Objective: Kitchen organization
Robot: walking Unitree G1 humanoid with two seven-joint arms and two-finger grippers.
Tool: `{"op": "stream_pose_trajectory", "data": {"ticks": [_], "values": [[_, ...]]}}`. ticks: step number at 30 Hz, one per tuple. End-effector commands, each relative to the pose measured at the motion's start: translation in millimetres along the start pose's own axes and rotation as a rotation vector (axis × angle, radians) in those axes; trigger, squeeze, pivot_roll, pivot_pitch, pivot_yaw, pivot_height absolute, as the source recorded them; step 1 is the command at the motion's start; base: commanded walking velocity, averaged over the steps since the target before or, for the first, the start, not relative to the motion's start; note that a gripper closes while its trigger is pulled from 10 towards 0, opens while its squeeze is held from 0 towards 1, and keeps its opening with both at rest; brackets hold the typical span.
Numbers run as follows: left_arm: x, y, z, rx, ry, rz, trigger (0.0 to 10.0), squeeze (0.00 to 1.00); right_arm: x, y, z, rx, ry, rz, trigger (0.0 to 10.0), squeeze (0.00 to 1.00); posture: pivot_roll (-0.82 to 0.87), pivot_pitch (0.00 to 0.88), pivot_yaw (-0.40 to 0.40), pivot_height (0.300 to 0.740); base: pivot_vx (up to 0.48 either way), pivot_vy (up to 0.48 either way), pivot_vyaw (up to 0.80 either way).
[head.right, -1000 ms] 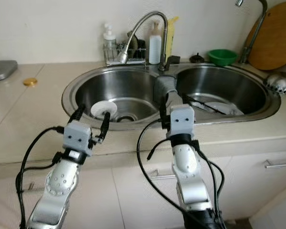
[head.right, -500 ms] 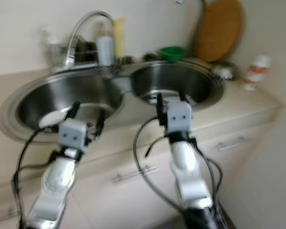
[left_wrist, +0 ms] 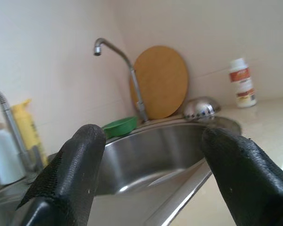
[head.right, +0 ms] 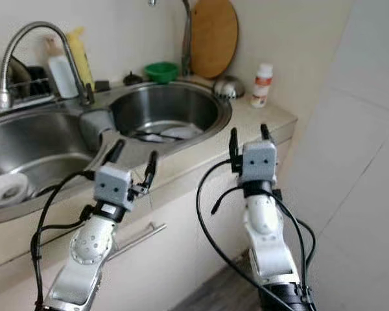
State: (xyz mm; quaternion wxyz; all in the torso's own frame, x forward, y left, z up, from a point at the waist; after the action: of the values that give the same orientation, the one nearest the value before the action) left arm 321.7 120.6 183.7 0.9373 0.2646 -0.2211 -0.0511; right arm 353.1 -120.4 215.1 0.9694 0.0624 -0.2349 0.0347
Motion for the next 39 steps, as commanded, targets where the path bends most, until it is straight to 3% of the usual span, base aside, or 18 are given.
{"op": "stream_pose_trajectory", "data": {"ticks": [1,28,39], "values": [[0.0,-2.0,0.5,-0.005,-0.005,-0.008,10.0,0.00,0.8,0.3,4.3,-0.008,-0.017,0.006,10.0,0.00,-0.02,0.000,0.013,0.740,0.000,0.000,-0.80],[-3.2,-9.7,-5.3,0.010,0.013,-0.044,10.0,0.00,-8.6,-7.4,-8.7,-0.041,0.029,-0.011,10.0,0.00,-0.03,0.000,0.022,0.740,0.000,0.000,-0.80],[-3.7,-11.8,-8.6,0.007,0.025,-0.050,10.0,0.00,-11.3,-20.3,-28.4,-0.077,0.125,-0.071,10.0,0.00,-0.03,0.000,0.019,0.740,0.000,-0.152,-0.80]]}}
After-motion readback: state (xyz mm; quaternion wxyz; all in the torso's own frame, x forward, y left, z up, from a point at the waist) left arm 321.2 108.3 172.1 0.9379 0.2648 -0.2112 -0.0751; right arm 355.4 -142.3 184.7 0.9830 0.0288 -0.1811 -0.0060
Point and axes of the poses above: a point about 5 cm out from each wrist's last joint towards the gripper, its own x axis pointing out of the wrist towards the gripper, its own z axis along the axis of the wrist's last joint, y = z × x, the point moved 5 cm from there along x, pointing out of the wrist towards the gripper, and after that the axes turned 15 degrees about x, right-handed, at the moved point
